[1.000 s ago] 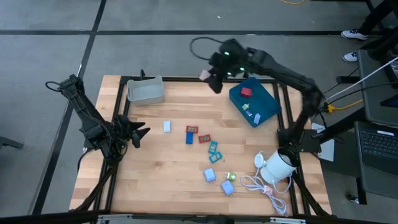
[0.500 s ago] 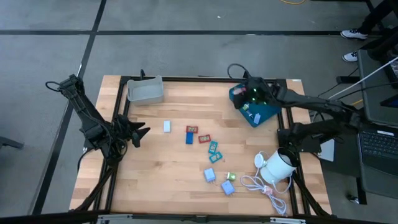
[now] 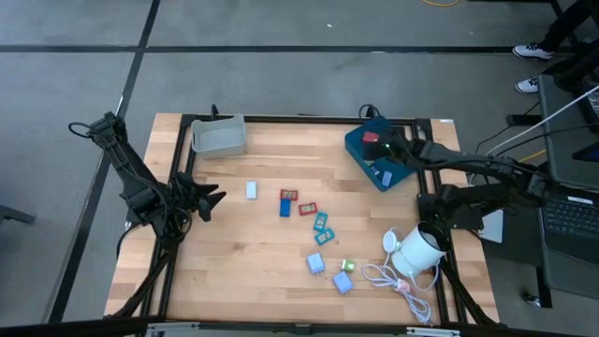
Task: Pick & Place Office items
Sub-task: Put the pink charger adapter into the blue bin, then put the green charger adapter into the blue bin
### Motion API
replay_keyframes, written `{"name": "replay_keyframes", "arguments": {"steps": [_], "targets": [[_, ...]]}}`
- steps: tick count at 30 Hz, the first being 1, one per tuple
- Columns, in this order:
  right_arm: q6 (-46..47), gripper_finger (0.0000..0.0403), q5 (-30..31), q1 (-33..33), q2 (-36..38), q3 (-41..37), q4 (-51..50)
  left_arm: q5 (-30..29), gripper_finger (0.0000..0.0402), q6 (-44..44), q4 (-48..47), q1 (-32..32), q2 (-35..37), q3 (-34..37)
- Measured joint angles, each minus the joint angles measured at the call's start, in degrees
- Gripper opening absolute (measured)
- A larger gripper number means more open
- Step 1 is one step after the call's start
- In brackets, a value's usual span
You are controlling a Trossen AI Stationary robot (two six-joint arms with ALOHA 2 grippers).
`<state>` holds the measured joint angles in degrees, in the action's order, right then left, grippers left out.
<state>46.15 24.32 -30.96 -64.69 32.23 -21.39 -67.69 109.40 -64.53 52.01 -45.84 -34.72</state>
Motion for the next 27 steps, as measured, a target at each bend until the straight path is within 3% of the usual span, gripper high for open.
{"name": "replay_keyframes", "arguments": {"steps": [6,9,14,20,24,27], "targets": [[-0.1,0.0337,-1.9,-2.4,0.0,0.0,0.0,0.2,0.0235,0.3,0.0,0.0,0.0,0.0],[-0.1,0.0360,-2.7,-3.1,0.0,0.0,0.0,0.2,0.0235,0.4,0.0,0.0,0.0,0.0],[-0.1,0.0334,-5.8,-3.3,0.0,0.0,4.2,0.2,0.0235,0.4,0.0,0.0,0.0,0.0],[-4.8,0.0281,-25.5,-1.1,0.2,1.9,22.4,0.3,0.0235,0.2,0.0,-1.1,0.0,0.0],[-7.7,0.0245,-33.1,5.1,-0.1,8.5,18.6,0.3,0.0235,-0.5,0.0,-2.4,0.0,0.0],[-8.2,0.0218,-32.0,11.7,-1.4,13.4,8.0,0.3,0.0235,-0.6,-0.1,-3.3,0.0,0.0]]}}
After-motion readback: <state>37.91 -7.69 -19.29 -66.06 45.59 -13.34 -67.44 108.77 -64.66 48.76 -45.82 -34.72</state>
